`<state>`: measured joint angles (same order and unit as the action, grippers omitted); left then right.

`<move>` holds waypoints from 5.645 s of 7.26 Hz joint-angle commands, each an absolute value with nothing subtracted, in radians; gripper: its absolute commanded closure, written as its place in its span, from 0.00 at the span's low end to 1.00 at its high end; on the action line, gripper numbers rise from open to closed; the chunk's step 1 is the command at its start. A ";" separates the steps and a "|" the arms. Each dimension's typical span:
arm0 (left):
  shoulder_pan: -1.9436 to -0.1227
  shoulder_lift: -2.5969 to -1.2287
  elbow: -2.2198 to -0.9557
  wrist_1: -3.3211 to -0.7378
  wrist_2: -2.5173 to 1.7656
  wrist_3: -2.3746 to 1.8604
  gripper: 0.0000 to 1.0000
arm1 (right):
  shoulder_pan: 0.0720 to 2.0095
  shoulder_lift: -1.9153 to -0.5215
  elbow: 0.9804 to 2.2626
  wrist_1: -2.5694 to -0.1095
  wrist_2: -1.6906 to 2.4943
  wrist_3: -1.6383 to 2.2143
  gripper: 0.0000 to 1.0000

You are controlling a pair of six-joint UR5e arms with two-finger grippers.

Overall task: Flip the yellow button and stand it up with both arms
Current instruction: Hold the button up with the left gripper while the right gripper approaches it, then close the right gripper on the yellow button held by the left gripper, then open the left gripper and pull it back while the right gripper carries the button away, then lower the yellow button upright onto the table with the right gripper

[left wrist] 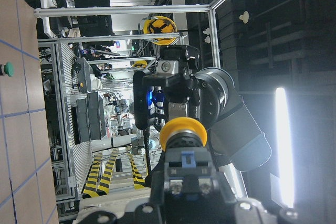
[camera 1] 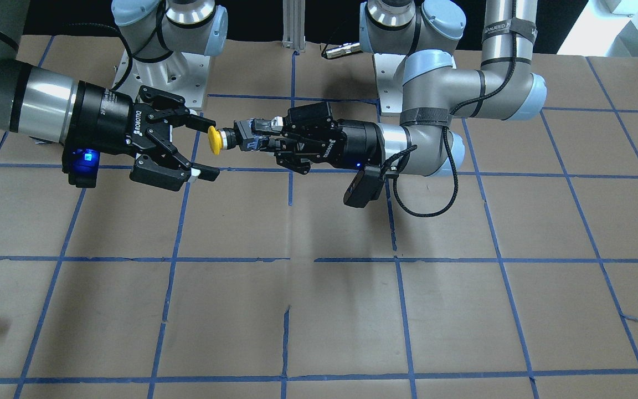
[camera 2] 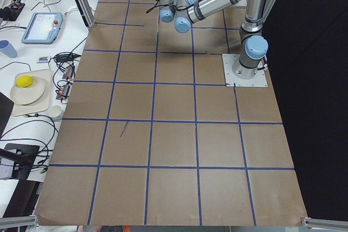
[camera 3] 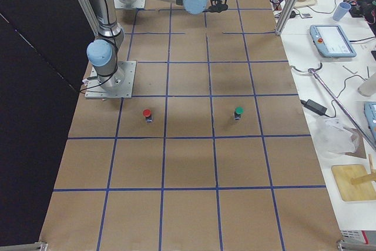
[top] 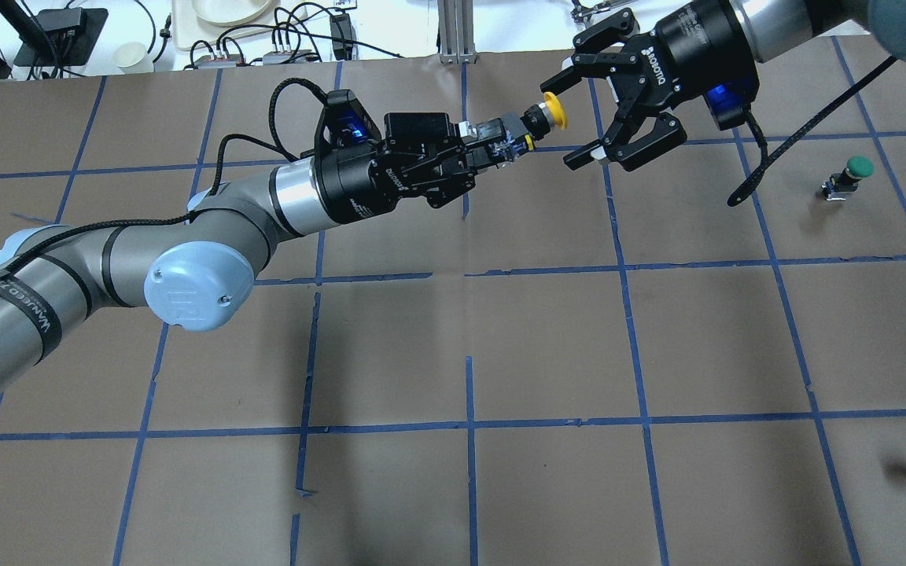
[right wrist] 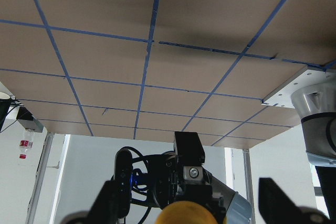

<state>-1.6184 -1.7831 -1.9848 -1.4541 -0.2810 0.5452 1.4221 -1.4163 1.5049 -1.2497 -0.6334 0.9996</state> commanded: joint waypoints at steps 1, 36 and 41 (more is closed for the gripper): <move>-1.618 -1.781 -1.980 -1.450 -0.278 0.525 0.99 | 1.420 -1.433 1.500 -1.233 -0.626 1.000 0.07; -1.631 -1.608 -1.483 -1.602 1.641 -0.078 0.00 | 0.847 -1.413 1.951 -2.244 -1.382 -0.719 0.93; -1.631 -1.603 -1.491 -1.601 1.638 -0.078 0.00 | 0.815 -1.396 2.035 -2.278 -1.351 -0.724 0.93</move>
